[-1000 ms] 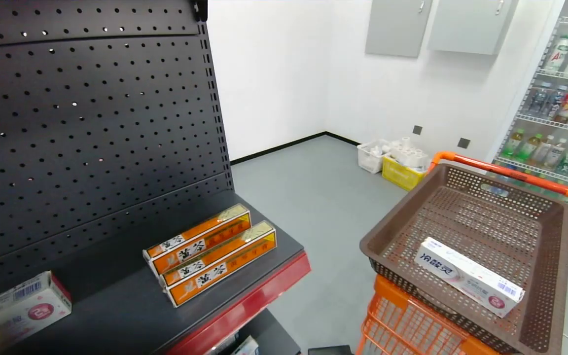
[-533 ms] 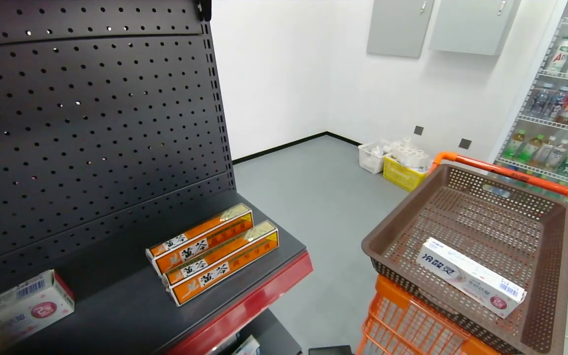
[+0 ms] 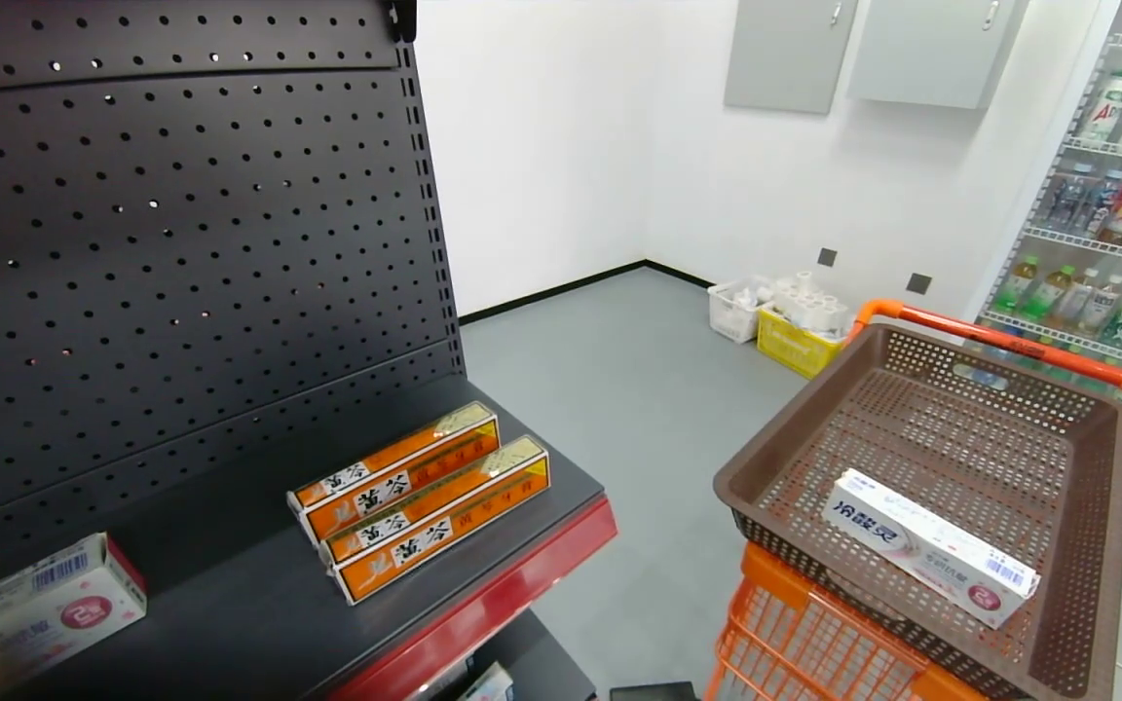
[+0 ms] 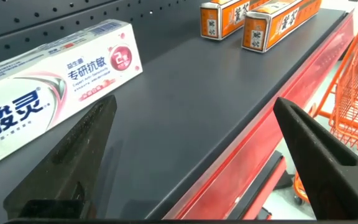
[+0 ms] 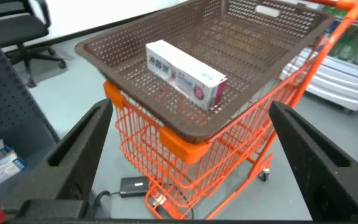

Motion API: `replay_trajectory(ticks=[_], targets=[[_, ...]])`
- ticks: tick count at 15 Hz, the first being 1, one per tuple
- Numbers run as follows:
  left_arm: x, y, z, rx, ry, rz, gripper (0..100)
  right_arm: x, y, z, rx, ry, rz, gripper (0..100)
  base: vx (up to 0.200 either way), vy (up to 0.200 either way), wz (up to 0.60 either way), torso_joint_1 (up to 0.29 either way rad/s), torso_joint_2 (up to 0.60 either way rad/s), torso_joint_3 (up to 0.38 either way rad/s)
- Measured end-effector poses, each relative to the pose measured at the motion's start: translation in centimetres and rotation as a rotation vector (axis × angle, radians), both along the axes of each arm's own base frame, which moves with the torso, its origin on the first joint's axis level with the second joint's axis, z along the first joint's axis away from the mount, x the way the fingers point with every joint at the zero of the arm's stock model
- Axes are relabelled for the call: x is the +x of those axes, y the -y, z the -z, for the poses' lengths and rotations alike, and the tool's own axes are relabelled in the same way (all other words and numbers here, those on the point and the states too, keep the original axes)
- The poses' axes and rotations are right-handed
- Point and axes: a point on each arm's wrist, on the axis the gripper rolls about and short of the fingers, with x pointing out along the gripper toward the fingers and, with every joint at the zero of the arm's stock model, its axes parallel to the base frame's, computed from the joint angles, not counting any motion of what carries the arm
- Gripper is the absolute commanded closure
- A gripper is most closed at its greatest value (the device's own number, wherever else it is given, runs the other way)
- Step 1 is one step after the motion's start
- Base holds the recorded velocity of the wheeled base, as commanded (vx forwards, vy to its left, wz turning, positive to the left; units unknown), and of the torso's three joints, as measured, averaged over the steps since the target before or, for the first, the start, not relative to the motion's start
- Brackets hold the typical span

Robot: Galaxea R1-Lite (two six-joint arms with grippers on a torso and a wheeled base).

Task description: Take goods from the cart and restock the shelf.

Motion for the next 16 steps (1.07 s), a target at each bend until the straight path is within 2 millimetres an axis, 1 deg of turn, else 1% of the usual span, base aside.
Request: replay_trajectory(ticks=[1, 3, 4, 6, 8, 10, 13, 16], targets=[[0.0, 0.0, 0.0, 0.0, 0.0, 0.0, 0, 0.0, 0.0, -0.9, 0.001, 0.001, 0.012, 0, 0.0, 0.0, 0.0, 0.0, 0.0, 0.0], [0.0, 0.0, 0.0, 0.0, 0.0, 0.0, 0, 0.2, 0.0, -3.9, 0.004, 0.003, 0.022, 0, 0.0, 0.0, 0.0, 0.0, 0.0, 0.0], [0.0, 0.0, 0.0, 0.0, 0.0, 0.0, 0, 0.8, 0.0, -5.5, 0.004, -0.02, 0.027, 0, 0.0, 0.0, 0.0, 0.0, 0.0, 0.0], [0.0, 0.0, 0.0, 0.0, 0.0, 0.001, 0, 2.7, 0.1, -8.8, 0.008, -0.079, 0.043, 0, 0.0, 0.0, 0.0, 0.0, 0.0, 0.0], [0.0, 0.0, 0.0, 0.0, 0.0, 0.0, 0, 5.6, 0.2, -10.7, 0.009, -0.173, 0.054, 0, 0.0, 0.0, 0.0, 0.0, 0.0, 0.0], [0.0, 0.0, 0.0, -0.001, 0.0, 0.0, 0, 8.9, 0.3, -11.5, 0.001, -0.277, 0.012, 0, 0.0, 0.0, 0.0, 0.0, 0.0, 0.0], [0.0, 0.0, 0.0, -0.001, 0.0, 0.0, 0, 14.2, 0.7, -11.7, -0.05, -0.437, -0.139, 0, 0.0, 0.0, 0.0, 0.0, 0.0, 0.0], [0.0, 0.0, 0.0, -0.001, 0.0, -0.001, 0, 18.5, 1.5, -11.9, -0.124, -0.511, -0.233, 0, 0.0, 0.0, 0.0, 0.0, 0.0, 0.0]])
